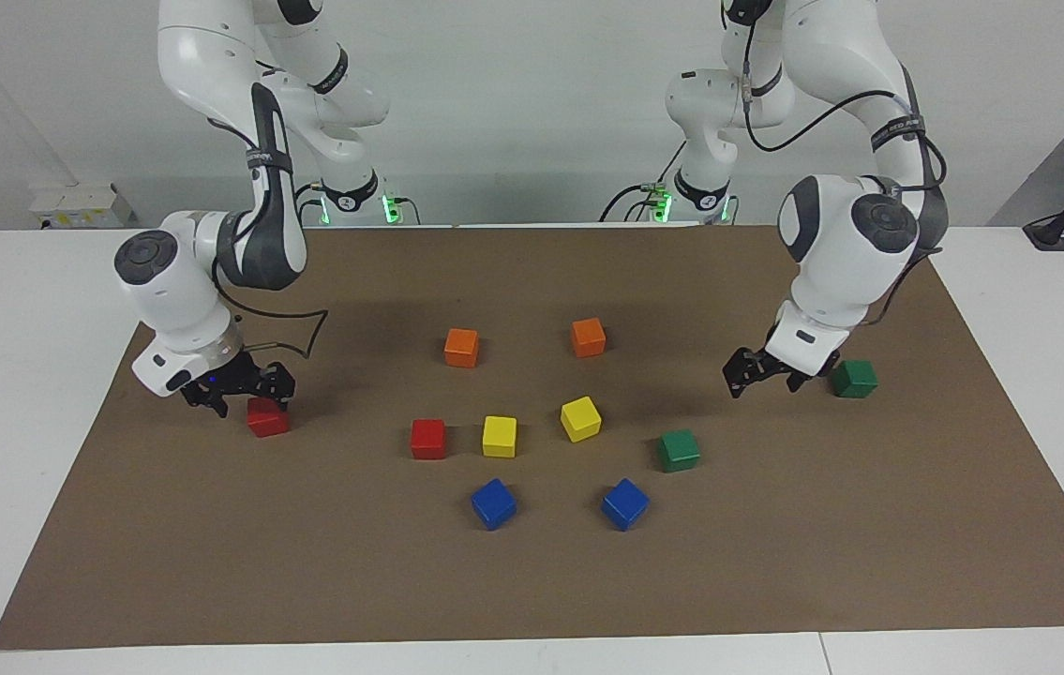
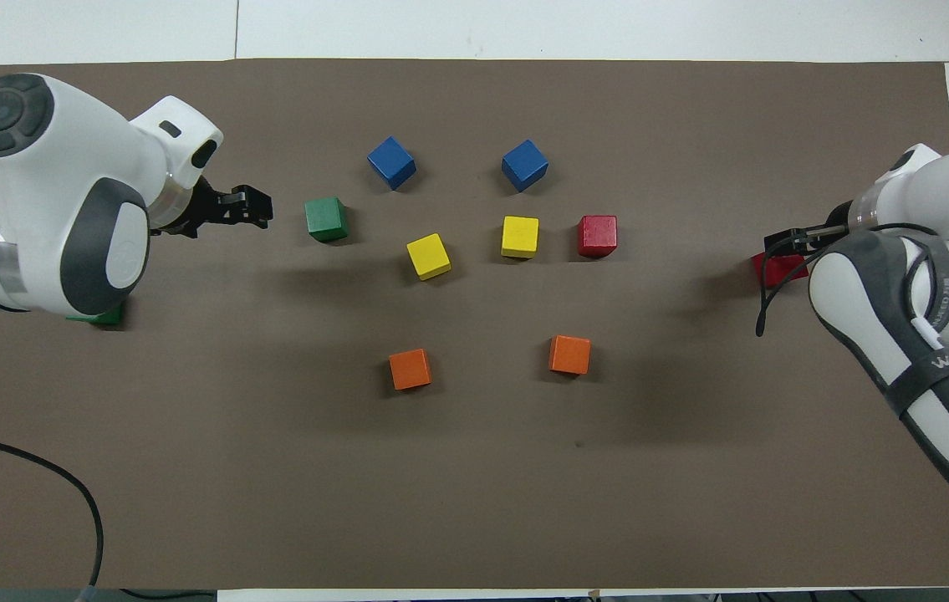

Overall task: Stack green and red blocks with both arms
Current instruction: 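Reach the left gripper to other green while the right gripper reaches red, then grasp the green block with the left gripper while the right gripper grasps red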

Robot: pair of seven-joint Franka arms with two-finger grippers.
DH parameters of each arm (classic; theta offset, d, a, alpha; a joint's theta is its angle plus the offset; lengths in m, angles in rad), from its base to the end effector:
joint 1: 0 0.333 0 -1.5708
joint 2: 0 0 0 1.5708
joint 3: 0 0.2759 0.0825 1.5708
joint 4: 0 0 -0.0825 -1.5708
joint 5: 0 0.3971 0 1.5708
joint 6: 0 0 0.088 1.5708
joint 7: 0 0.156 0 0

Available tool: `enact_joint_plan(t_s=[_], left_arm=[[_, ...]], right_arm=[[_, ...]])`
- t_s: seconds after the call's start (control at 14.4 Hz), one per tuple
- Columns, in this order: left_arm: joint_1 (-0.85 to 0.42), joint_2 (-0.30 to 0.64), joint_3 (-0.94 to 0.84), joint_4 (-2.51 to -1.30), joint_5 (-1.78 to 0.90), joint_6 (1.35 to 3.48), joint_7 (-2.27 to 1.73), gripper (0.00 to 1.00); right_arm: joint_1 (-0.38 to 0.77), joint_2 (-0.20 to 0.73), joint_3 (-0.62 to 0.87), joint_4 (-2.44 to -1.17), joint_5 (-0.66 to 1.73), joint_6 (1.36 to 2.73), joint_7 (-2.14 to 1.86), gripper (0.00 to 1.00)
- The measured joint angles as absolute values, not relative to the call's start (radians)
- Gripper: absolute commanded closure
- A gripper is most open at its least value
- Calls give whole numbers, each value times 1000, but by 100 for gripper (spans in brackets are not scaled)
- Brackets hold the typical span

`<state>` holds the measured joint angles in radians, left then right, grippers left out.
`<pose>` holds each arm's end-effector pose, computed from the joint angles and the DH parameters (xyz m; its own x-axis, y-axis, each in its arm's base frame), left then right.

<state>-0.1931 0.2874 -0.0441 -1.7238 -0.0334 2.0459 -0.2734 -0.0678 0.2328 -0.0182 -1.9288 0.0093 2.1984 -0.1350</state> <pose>0.6265 -0.1537 0.3269 0.9983 0.0535 0.0217 0.0523 -0.9974 0.0504 0.6112 -0.0519 0.2771 0.9983 0.0442 0.0370 0.0442 -0.9990 0.0015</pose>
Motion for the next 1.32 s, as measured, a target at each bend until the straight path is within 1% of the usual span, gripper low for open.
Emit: enact_joint_plan(t_s=[0.14,0.21,0.49,0.62,0.97,1.32], left_arm=[[-243,341,-44,-1687,-34,2047,-342,0],[-262,369,-44,-1671,-34,2052,-373,0],[-297,452,-43,-1641,-34,2121,-436,0],[-297,474,-40,-1629,-34,2134,-439,0],[-297,514,-36,-1581,-34,2134,-439,0],[-296,533,-36,-1571,-18,2175,-438,0]], right_arm=[[-31,218,-14,-1830,10,2090,-26,0],[2,215,-12,-1799,10,2069,52,0],[195,228,-8,-1776,-22,2065,350,0],[254,243,-7,-1776,-48,2068,392,0],[301,307,-7,-1777,-49,2138,393,0],[322,351,-6,-1776,-49,2215,421,0]])
